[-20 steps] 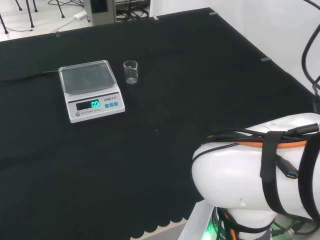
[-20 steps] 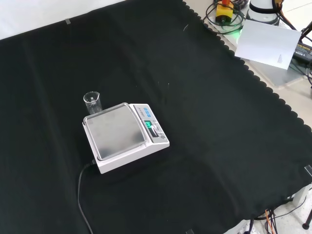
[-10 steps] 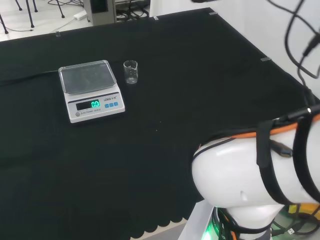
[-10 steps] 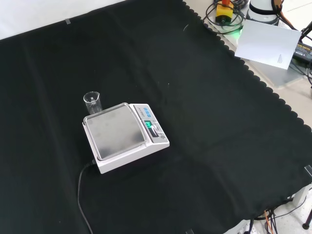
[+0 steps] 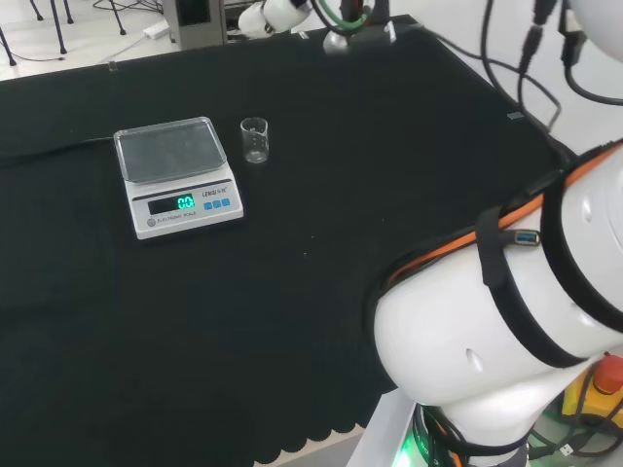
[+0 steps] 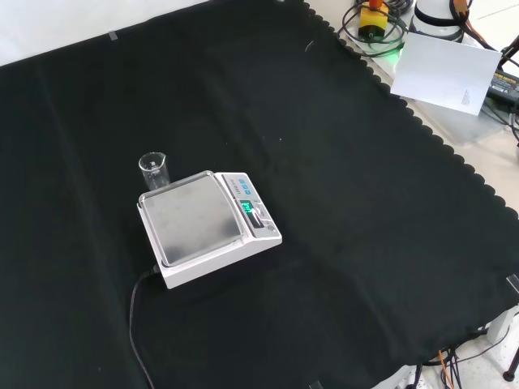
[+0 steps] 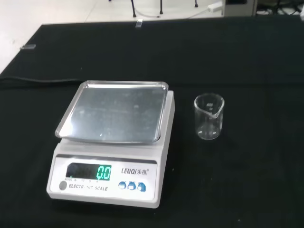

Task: Pick up the beaker.

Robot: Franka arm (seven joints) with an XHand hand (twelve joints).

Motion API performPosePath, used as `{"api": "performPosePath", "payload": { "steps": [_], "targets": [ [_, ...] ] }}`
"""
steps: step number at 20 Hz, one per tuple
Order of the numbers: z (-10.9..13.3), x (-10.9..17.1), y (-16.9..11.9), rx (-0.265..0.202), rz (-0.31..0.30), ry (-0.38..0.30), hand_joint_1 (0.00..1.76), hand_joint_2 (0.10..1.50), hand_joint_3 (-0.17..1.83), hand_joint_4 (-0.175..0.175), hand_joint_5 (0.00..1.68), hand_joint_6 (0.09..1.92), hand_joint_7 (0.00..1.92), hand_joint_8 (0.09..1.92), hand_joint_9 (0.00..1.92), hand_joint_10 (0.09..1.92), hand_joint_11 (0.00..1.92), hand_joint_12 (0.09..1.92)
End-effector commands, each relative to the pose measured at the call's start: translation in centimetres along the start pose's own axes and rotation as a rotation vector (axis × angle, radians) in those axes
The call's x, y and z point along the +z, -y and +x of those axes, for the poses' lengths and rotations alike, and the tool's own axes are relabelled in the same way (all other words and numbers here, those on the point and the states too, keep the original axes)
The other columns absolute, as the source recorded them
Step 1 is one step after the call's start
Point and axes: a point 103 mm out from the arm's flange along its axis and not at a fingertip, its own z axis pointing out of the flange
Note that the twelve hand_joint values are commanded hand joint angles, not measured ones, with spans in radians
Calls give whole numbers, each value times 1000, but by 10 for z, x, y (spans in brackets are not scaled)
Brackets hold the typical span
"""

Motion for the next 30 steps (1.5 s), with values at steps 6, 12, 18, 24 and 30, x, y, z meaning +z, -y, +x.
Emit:
{"api": "performPosePath", "payload": {
  "steps": [6, 12, 18, 24, 30],
  "targets": [
    [28, 67, -65, -73, 48, 82, 652, 967, 181, -52, 539, 734, 666, 802, 751, 828, 310, 1421],
    [33, 92, -100, -120, 121, 66, 656, 899, 327, -54, 536, 761, 662, 807, 753, 832, 315, 1419],
    [27, 120, -128, -142, 174, 64, 659, 870, 390, -54, 525, 771, 638, 823, 744, 842, 315, 1416],
    [-10, 134, -152, -126, 206, 51, 666, 849, 434, -55, 524, 780, 633, 832, 741, 849, 316, 1419],
    [-42, 145, -174, -104, 245, 39, 673, 845, 446, -56, 527, 782, 632, 833, 741, 850, 319, 1418]
  ]
}}
